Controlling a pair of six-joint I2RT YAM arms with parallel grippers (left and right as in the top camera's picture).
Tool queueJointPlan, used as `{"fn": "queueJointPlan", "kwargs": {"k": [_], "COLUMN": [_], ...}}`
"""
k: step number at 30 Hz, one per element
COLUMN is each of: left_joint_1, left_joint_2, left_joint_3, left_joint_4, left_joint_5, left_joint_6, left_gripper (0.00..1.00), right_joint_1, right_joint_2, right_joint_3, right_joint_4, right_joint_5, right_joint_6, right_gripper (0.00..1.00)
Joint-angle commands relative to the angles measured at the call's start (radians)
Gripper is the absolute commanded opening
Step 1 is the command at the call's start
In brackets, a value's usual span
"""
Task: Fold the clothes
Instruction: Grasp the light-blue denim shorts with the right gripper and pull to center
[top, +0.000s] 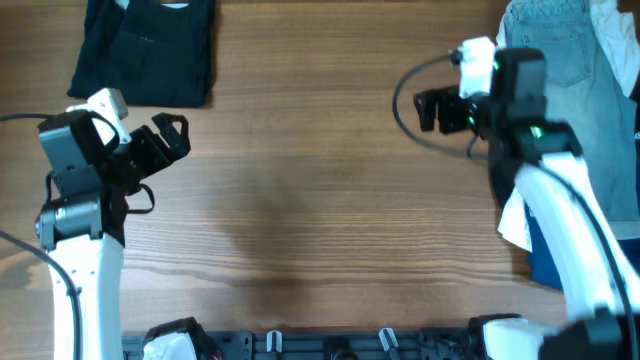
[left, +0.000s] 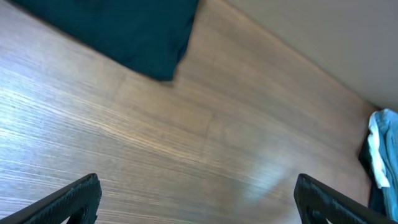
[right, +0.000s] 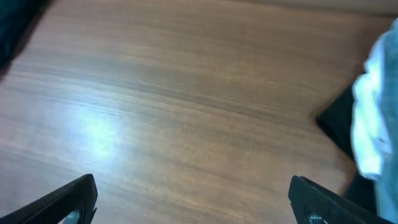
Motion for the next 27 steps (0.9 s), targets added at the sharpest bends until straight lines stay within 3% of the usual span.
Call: {"fn": "queueJointPlan", "kwargs": {"k": [1, 4, 6, 11, 16, 21, 27], "left_joint_1": [0.006, 0.006, 0.006, 0.006, 0.006, 0.006, 0.006], "left_joint_2": [0.044, 0.048, 0.048, 0.048, 0.048, 0.048, 0.048], "left_joint_3": [0.016, 0.016, 0.016, 0.016, 0.016, 0.016, 0.016], "left_joint_4": [-0.008, -0.006, -0.002, -0.003, -0.007, -0.007, -0.006], "left_joint_5": [0.029, 0.029, 0.029, 0.029, 0.029, 0.029, 0.029], "left_joint_6": [-0.002, -0.001, -0.001, -0.002, -0.002, -0.002, -0.002], "left_gripper": [1.0, 1.0, 1.0, 1.0, 1.0, 1.0, 1.0], "right_joint_1": [0.0, -0.042, -0.154, -0.412, -0.456, -0.456, -0.457], "right_joint_2": [0.106, 0.137, 0.142, 0.25, 0.431, 0.504, 0.505], "right_joint_3": [0.036, 0.036, 0.036, 0.035, 0.035, 0.035, 0.036], "right_joint_4": [0.017, 0.034, 0.036, 0.138, 0.241, 0.287, 0.303], "right_joint_5": [-0.024, 0.08, 0.147, 0.159, 0.154, 0.147, 0.182], "right_joint_6": [-0.013, 0.028, 0.074, -0.011, -0.012, -0.011, -0.008], "right_gripper": [1.0, 1.0, 0.96, 0.87, 0.75, 0.68, 0.25]}}
